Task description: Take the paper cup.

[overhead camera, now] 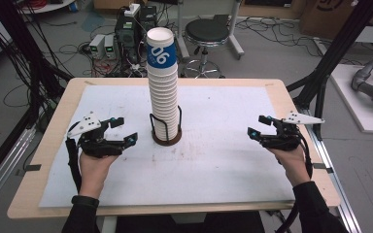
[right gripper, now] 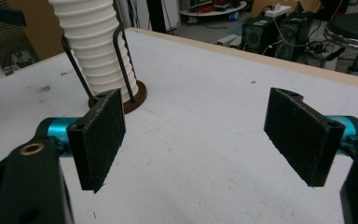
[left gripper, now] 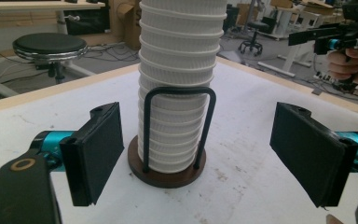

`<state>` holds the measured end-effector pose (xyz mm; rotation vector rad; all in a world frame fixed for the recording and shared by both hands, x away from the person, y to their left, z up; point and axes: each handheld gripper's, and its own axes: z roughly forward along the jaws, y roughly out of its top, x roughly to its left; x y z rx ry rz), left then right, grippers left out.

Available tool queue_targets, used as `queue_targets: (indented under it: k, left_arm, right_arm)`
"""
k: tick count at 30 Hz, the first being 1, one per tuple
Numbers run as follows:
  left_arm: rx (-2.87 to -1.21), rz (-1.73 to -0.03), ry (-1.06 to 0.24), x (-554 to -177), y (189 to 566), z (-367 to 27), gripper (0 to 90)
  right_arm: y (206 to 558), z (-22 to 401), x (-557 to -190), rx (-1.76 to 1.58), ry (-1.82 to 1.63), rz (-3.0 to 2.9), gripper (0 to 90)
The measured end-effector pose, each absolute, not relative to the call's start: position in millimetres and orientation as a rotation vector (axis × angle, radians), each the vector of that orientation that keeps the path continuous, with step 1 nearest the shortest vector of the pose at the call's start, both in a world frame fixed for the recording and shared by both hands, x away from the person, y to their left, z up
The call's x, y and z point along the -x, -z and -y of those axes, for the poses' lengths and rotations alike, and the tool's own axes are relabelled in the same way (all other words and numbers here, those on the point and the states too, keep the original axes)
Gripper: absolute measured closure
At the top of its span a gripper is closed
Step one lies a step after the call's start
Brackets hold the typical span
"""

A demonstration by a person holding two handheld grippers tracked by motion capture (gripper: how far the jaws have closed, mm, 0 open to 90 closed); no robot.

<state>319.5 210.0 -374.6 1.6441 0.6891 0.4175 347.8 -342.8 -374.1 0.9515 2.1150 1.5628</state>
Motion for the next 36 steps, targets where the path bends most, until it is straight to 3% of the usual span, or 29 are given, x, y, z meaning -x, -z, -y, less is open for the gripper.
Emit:
queue_targets:
  k: [19, 36]
  left_arm:
    - [-1.634, -0.672, -0.418, -328.6, 356.5, -193.2, 9.7]
    - [-1.618, -0.649, -0.440, -352.3, 308.7, -172.9, 7.2]
  right_arm:
    - [365.9, 345.4, -342.7, -0.940, -1.570, -2.094, 21.2]
    - [365.7, 341.6, -342.0, -0.922, -1.575, -2.108, 21.2]
